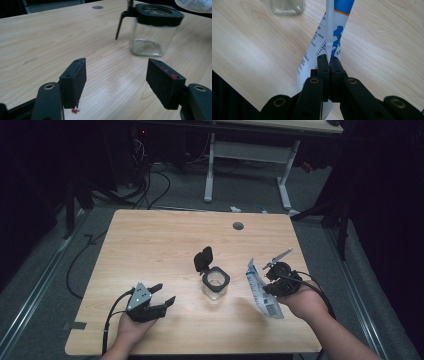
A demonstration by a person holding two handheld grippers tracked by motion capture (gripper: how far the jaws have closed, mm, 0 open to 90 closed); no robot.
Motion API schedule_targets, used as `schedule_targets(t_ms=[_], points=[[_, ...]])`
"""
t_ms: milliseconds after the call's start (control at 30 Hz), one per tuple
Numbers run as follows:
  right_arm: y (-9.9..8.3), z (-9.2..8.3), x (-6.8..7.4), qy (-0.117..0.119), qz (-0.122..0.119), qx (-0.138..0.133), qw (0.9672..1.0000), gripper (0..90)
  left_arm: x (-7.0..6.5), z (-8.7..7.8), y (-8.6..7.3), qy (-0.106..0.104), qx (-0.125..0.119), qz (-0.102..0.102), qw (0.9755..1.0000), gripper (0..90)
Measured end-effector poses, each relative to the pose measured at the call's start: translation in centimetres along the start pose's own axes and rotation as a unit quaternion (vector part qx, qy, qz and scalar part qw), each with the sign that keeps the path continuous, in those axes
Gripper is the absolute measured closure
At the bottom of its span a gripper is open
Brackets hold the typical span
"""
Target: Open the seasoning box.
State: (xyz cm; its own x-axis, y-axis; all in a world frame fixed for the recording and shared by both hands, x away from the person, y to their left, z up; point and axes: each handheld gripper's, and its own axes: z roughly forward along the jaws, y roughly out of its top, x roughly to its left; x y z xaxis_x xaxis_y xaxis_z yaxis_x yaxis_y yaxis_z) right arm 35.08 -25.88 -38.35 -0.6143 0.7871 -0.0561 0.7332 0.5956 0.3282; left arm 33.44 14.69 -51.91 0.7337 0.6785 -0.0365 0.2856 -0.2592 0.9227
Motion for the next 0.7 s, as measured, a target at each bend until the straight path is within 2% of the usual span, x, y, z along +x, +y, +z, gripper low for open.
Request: schedule_targets(t_ms=[67,100,267,400,433,467,500,533,633,700], points=[[0.1,-0.1,0.1,0.001,0.000,0.000,1.0000,89.8,-0.3,0.1,0.0,-0.004,0.000,0.002,1.0000,32.7],[0.3,-0.3,0.4,0.003,-0.002,-0.002,1.0000,89.8,-0.9,0.3,0.1,-0.016,0.002,0.007,0.9998,32.6],[0.7,-0.6,0.9,0.012,-0.007,-0.004,0.9999,89.8,-1.9,0.8,0.2,-0.037,-0.001,0.011,0.9993,32.3],[1.1,-0.8,1.4,0.015,-0.012,-0.006,0.9998,89.8,-3.4,1.5,0.4,-0.065,0.003,0.018,0.9977,31.7],[1.3,-0.9,1.6,0.015,-0.017,-0.006,0.9997,89.8,-4.1,1.9,0.5,-0.075,0.003,0.021,0.9970,31.3],[1.3,-0.9,1.6,0.015,-0.017,-0.006,0.9997,89.8,-4.1,1.9,0.5,-0.075,0.003,0.021,0.9970,31.2],[1.5,-1.1,1.8,0.017,-0.017,-0.008,0.9997,89.8,-5.1,2.5,0.6,-0.087,0.002,0.026,0.9959,31.0],[1.5,-1.1,1.8,0.017,-0.017,-0.008,0.9997,89.8,-5.1,2.5,0.6,-0.087,0.002,0.026,0.9959,31.0],[1.7,-1.3,2.1,0.018,-0.022,-0.011,0.9995,89.8,-6.7,3.8,1.0,-0.105,0.005,0.039,0.9937,30.7],[1.8,-1.3,2.2,0.021,-0.024,-0.012,0.9994,89.7,-7.1,4.1,1.1,-0.110,0.003,0.041,0.9930,30.7]])
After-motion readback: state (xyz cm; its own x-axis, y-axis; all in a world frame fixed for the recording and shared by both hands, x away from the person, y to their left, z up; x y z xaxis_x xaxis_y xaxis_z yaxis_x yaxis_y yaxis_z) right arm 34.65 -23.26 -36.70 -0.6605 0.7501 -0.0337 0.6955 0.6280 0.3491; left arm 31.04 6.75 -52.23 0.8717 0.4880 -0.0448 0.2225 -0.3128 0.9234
